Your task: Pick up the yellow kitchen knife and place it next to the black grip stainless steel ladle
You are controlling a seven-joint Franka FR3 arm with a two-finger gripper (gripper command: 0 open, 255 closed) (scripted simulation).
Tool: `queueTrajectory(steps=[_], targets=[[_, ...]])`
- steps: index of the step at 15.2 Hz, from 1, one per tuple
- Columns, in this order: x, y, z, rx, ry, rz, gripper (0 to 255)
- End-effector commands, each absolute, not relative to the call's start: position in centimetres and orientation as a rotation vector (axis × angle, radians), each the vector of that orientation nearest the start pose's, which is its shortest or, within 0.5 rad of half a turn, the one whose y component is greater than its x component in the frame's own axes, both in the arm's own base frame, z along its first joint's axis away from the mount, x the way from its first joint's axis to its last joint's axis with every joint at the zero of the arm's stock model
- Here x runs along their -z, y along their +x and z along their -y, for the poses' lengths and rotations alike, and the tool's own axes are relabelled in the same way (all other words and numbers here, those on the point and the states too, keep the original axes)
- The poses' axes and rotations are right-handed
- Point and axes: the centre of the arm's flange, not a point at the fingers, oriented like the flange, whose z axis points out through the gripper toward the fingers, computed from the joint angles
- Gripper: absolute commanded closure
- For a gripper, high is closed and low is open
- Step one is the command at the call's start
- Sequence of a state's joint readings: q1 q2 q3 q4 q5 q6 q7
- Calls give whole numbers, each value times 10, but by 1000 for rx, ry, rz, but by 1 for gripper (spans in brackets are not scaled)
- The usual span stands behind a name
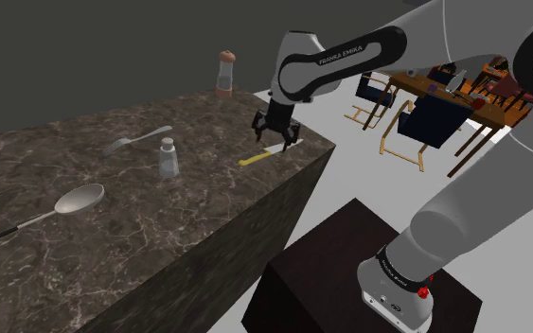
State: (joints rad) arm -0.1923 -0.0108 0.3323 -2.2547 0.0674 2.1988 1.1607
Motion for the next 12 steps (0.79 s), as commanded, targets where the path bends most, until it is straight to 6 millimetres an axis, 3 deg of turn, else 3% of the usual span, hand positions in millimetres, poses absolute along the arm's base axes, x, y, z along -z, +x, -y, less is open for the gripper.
queueTrajectory(steps=[1,3,11,12], targets=[[-354,509,-75,-103,-2695,-1587,0],[-340,509,-75,-103,-2695,-1587,0],[-340,509,-75,-103,-2695,-1587,0],[-340,509,-75,-103,-2695,-1587,255]])
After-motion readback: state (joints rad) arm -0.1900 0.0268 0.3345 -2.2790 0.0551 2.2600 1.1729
